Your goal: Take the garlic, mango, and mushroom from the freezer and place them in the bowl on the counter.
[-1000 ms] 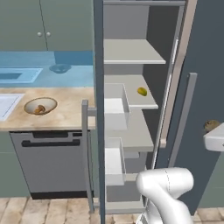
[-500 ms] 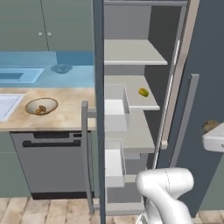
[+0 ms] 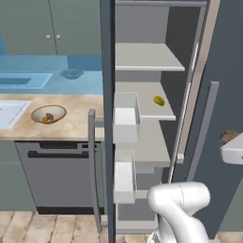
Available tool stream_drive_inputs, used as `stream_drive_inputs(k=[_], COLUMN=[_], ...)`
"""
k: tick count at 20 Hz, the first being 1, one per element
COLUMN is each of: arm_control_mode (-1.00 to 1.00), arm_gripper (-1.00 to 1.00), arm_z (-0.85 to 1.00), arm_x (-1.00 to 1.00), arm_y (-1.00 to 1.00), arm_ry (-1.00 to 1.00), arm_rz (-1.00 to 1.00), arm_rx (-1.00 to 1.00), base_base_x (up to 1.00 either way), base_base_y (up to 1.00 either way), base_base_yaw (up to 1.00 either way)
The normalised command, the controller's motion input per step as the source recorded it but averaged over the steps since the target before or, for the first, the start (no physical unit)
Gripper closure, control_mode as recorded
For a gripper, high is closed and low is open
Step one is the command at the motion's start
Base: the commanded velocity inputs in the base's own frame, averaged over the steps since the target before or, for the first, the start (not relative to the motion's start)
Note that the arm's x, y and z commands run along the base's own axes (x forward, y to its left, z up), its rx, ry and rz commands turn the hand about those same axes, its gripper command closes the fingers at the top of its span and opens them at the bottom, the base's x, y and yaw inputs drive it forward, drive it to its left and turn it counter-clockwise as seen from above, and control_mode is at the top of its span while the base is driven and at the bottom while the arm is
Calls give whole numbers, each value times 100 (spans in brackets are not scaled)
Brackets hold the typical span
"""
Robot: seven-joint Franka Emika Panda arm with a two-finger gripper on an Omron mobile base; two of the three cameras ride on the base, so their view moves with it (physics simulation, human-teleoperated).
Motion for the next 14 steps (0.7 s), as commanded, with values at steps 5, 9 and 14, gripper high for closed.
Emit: stream_drive_inputs(k=[5, 9, 14], arm_control_mode=[100, 100, 100], arm_gripper=[100, 100, 100], arm_z=[0, 0, 0], arm_x=[0, 0, 0], arm_y=[0, 0, 0], arm_ry=[0, 0, 0], arm_rz=[0, 0, 0], arm_rx=[0, 0, 0], base_base_x=[-6, 0, 0], base_base_y=[13, 0, 4], base_base_yaw=[81, 86, 89])
